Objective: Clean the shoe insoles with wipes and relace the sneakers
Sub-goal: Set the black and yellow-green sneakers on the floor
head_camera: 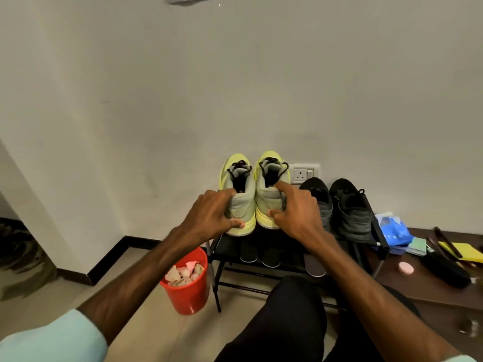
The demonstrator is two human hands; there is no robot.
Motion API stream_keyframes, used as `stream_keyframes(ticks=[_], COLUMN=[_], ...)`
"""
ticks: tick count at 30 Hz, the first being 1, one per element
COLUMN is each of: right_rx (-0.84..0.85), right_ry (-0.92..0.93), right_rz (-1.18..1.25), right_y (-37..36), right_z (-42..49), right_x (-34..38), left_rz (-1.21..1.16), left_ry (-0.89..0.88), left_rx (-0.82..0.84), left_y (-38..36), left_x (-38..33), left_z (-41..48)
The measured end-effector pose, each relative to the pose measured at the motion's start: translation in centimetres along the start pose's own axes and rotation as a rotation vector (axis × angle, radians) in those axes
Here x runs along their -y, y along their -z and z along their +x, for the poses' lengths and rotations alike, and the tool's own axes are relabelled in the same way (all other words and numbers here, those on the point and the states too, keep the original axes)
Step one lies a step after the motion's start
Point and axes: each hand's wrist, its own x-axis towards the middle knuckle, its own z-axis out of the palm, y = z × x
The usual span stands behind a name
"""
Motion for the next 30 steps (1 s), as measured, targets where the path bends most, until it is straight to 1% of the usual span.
stream_keyframes(ticks=[4,7,19,30], right_rx=[0.015,0.027,0.088,0.104], right_ry=[-0.048,-0.066,-0.128,-0.121], right_rz=[-0.045,-0.064,0.005,-0.008], right_y=[-1.4,-2.5,-7.0,-8.5], right_z=[1.2,2.0,3.9,6.9], right_x=[-1.9,-2.9,-5.4,-6.4], left_rz=[-0.044,-0.081,-0.043,-0.06], left_ry=[-0.028,-0.039,0.042,0.064], left_rx=[0.083,0.108,0.175,0.131], left_y=[-2.8,-4.5,-8.1,-9.5], left_x=[1.3,2.4,7.1,8.0], left_z=[2.6,4.1,6.7,8.8])
